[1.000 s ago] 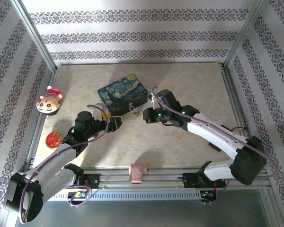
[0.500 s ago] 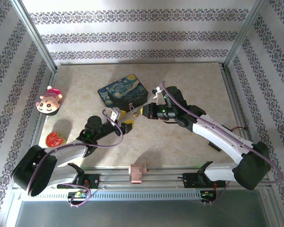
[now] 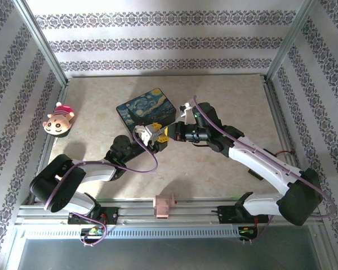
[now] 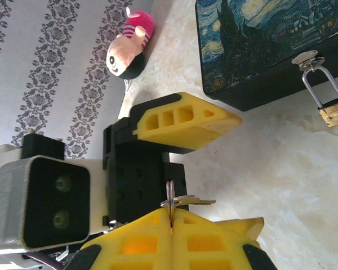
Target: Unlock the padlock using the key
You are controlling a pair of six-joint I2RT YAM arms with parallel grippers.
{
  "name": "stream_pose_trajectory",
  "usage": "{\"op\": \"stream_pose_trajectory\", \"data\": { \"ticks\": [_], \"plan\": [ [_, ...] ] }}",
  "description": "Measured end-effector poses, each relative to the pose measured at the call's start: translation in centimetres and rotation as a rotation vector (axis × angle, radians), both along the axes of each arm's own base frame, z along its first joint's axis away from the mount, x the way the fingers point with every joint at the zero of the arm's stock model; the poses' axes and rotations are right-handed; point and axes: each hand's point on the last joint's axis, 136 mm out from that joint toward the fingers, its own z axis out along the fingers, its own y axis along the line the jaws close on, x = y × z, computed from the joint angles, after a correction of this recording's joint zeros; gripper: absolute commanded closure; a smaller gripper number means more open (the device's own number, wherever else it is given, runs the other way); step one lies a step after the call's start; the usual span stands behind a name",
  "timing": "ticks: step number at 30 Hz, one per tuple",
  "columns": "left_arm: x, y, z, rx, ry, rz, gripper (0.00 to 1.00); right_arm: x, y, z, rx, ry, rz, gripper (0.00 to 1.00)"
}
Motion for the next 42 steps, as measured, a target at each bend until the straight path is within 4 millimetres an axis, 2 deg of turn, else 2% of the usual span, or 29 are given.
{"op": "stream_pose_trajectory", "data": {
  "ticks": [4, 8, 16, 20, 24, 29, 30, 38, 42],
  "plan": [
    [0.3, -0.2, 0.9, -0.003, -0.030, 0.001, 0.47, 0.1, 0.0, 0.1, 0.004, -0.005, 0.000, 1.00],
    [0.3, -0.4, 1.2, -0.001, -0.043, -0.002, 0.55, 0.1, 0.1, 0.1, 0.005, -0.006, 0.000, 1.00],
    [0.2, -0.5, 0.8, 0.015, -0.038, -0.003, 0.88, 0.1, 0.1, 0.0, 0.003, -0.005, -0.001, 1.00],
    [0.0, -0.5, 0.5, 0.038, -0.027, -0.010, 0.99, 0.1, 0.0, -0.2, 0.000, -0.002, -0.001, 1.00],
    [-0.5, -0.3, 0.9, 0.056, -0.021, -0.013, 1.00, 0.1, 0.0, -0.2, -0.001, -0.006, 0.001, 1.00],
    [-1.4, 0.3, 0.9, 0.113, -0.005, -0.018, 1.00, -0.1, -0.3, -0.1, -0.019, -0.030, 0.012, 0.90],
    [-1.7, 0.4, 1.0, 0.124, -0.003, -0.022, 1.00, -0.2, -0.4, -0.1, -0.023, -0.037, 0.017, 0.86],
    [-3.7, 0.9, 1.0, 0.231, 0.031, -0.077, 1.00, -0.6, -1.8, 2.0, -0.033, -0.149, 0.032, 0.68],
    [-4.8, 0.7, 0.9, 0.267, 0.061, -0.138, 1.00, -1.2, -1.6, 2.1, -0.045, -0.199, 0.092, 0.66]
  ]
}}
